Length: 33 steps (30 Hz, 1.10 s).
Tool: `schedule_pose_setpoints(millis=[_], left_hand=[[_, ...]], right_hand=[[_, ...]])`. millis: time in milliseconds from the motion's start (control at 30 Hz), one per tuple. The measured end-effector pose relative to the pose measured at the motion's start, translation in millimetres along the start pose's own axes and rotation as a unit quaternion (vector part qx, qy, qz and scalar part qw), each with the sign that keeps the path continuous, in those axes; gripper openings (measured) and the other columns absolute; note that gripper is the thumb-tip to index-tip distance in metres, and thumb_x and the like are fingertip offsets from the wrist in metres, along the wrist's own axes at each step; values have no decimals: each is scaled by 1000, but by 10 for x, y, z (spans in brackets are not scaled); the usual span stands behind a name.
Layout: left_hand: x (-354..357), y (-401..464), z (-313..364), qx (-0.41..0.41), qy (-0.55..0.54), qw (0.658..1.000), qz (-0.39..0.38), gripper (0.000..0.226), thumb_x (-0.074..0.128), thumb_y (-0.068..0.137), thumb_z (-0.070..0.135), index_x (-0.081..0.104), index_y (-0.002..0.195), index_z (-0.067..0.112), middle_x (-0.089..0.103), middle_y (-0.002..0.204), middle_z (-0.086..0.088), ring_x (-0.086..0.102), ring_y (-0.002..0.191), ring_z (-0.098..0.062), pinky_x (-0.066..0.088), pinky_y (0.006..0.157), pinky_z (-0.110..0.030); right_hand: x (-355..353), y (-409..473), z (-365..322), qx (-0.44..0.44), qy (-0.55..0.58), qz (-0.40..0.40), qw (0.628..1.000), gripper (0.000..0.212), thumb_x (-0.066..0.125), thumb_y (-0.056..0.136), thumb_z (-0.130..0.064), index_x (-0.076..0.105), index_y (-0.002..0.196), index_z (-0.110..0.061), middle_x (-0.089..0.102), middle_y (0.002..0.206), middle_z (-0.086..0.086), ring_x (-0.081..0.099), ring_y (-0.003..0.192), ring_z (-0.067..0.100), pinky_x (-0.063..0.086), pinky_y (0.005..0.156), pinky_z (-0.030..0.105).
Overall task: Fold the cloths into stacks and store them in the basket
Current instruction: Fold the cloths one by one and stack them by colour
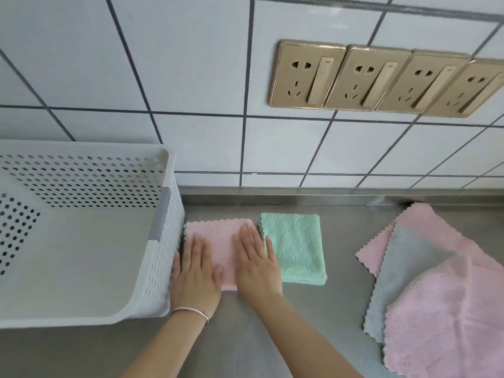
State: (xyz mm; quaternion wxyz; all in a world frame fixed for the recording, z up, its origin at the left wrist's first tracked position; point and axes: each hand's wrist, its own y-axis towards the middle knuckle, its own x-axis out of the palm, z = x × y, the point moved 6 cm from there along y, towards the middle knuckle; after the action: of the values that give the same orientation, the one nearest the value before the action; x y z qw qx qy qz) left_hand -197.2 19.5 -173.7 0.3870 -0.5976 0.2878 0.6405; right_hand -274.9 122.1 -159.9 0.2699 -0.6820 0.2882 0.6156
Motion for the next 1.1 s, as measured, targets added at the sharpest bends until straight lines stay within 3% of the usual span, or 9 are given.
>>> schedule_pose_setpoints(millis=[67, 167, 233, 300, 400, 533, 733, 933, 1100], left_hand=[[33, 19, -69, 13, 20, 1000, -1, 65, 20, 91, 46, 40, 136, 4, 39, 146, -12, 27, 140, -25, 2, 114, -34], [36, 85, -126, 15, 22, 999, -38, 67, 38, 91, 45, 22, 145, 8, 20, 155, -10, 17, 144, -26, 14, 116, -42], [-13, 140, -143, -8, 31, 999, -42, 69, 56, 85, 35, 32, 140, 2, 31, 149, -19, 25, 139, -33, 23, 111, -47], [-134, 209, 14, -31, 6, 999, 3, 54, 60, 81, 15, 45, 126, -10, 45, 133, -32, 35, 127, -45, 25, 107, -49], [-372, 66, 608, 67, 19, 995, 69, 46, 30, 83, 24, 56, 113, 0, 55, 115, -26, 44, 112, -44, 29, 104, -50], [-341, -603, 1572, 265, -83, 956, 98, 53, 38, 71, 36, 56, 114, 10, 55, 124, -15, 44, 117, -33, 31, 97, -46], [205, -1344, 2577, 439, -149, 884, -51, 60, 70, 55, 33, 48, 111, 29, 46, 115, 14, 44, 99, -3, 43, 83, -17], [368, -1515, 3278, 486, -72, 867, -81, 71, 76, 38, 50, 50, 101, 32, 66, 94, 19, 62, 84, 1, 50, 76, -12], [161, -1337, 3588, 419, -129, 896, -73, 25, 75, 55, 27, 62, 75, 32, 64, 69, 16, 63, 60, -6, 38, 53, -14]], right_hand=[[54, 60, -52, -15, -4, -88, 996, 55, 21, 95, -23, 14, 149, -13, 4, 158, 4, -33, 136, 15, -15, 116, 45], [-44, 123, -68, -20, -17, -140, 990, 57, 18, 99, -26, -7, 149, -15, -13, 158, 1, -31, 138, 16, -20, 112, 44], [-99, 113, -69, -27, -7, -125, 992, 59, 27, 97, -26, 0, 150, -14, -5, 159, 2, -19, 144, 20, -13, 115, 45], [-260, -77, 167, 16, 46, -23, 999, 58, 44, 89, -25, 28, 144, -16, 29, 152, 2, 11, 145, 19, 14, 119, 42], [-519, -778, 795, 101, 164, 140, 971, 43, 54, 66, -26, 56, 110, -25, 61, 107, -10, 51, 111, 12, 41, 90, 25], [-318, -1949, 1604, 220, 150, 173, 948, 42, 48, 56, -22, 55, 98, -24, 56, 96, -8, 46, 90, 13, 33, 75, 23], [-82, -2745, 2198, 267, 96, 136, 949, 33, 52, 57, -24, 65, 87, -19, 63, 89, -3, 49, 87, 16, 34, 75, 25], [-160, -2666, 2534, 222, 51, 191, 955, 11, 53, 73, -20, 60, 66, -24, 54, 64, -6, 52, 61, 17, 29, 62, 25], [-440, -2670, 2702, 197, 91, 259, 941, 5, 48, 78, -19, 45, 77, -23, 54, 64, -6, 47, 62, 15, 31, 61, 25]])
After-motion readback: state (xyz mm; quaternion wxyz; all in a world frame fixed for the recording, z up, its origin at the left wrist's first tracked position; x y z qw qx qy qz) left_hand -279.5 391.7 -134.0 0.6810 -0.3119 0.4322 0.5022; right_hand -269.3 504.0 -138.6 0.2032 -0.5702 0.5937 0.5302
